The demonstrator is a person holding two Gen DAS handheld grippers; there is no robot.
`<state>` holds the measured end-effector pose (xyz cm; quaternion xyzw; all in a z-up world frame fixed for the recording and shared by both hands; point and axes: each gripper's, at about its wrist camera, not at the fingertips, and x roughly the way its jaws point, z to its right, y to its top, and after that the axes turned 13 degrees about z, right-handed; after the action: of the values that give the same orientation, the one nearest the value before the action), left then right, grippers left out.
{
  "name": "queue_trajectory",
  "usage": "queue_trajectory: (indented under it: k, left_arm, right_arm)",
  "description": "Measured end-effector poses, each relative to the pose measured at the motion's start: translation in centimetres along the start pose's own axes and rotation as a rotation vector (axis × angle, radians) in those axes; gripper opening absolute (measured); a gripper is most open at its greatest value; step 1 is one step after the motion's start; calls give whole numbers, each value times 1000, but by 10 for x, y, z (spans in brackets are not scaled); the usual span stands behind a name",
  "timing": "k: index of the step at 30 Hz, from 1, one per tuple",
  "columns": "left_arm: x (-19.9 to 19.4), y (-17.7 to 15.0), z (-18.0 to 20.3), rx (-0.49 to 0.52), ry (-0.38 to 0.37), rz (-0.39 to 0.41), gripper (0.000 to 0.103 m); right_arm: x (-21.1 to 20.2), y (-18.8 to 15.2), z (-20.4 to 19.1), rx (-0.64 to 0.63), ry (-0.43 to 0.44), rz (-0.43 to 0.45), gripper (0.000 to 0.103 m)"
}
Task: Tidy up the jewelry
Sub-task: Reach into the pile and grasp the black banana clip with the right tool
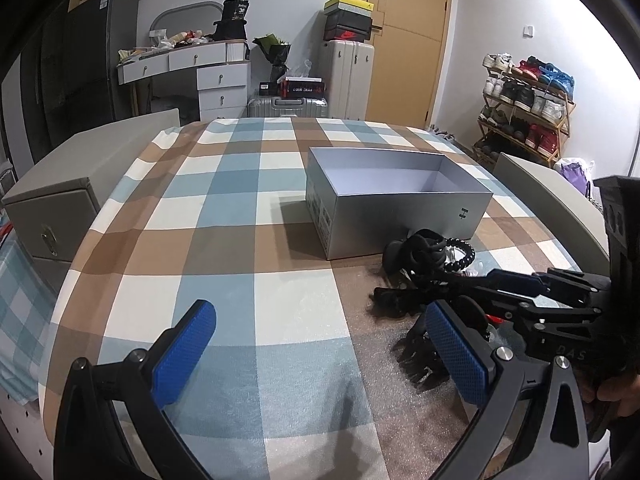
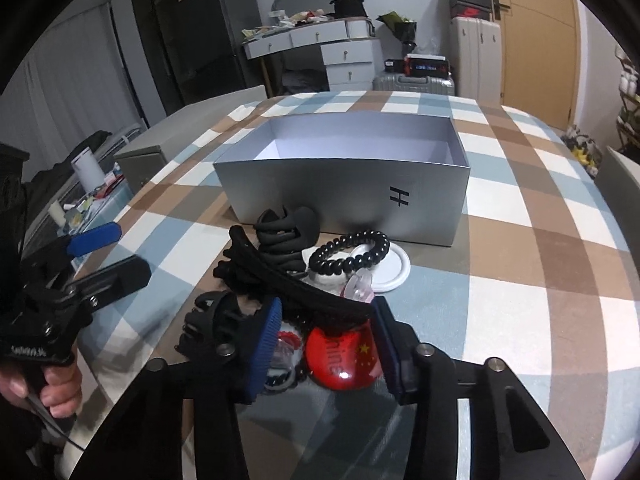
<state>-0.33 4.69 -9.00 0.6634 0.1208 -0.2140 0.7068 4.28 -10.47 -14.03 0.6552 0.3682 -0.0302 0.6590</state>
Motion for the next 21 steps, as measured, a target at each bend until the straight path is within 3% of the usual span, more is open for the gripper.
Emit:
queue_trajectory:
  k: [4, 7, 13, 21]
  left_arm:
    - [0, 0, -1, -2, 1, -3, 102]
    - [-1, 0, -1, -1, 0, 0, 102]
    - [-4, -2, -3, -2, -3, -2, 102]
    - [-3, -4, -2, -4, -23, -27, 102]
  right_arm:
    - [-8, 0, -3, -8, 33, 7, 20]
    - [-11, -2, -9, -30, 56, 5, 16]
    - [-9, -1, -18, -65, 79, -11, 19]
    - [6, 5, -29, -214, 94, -46, 19]
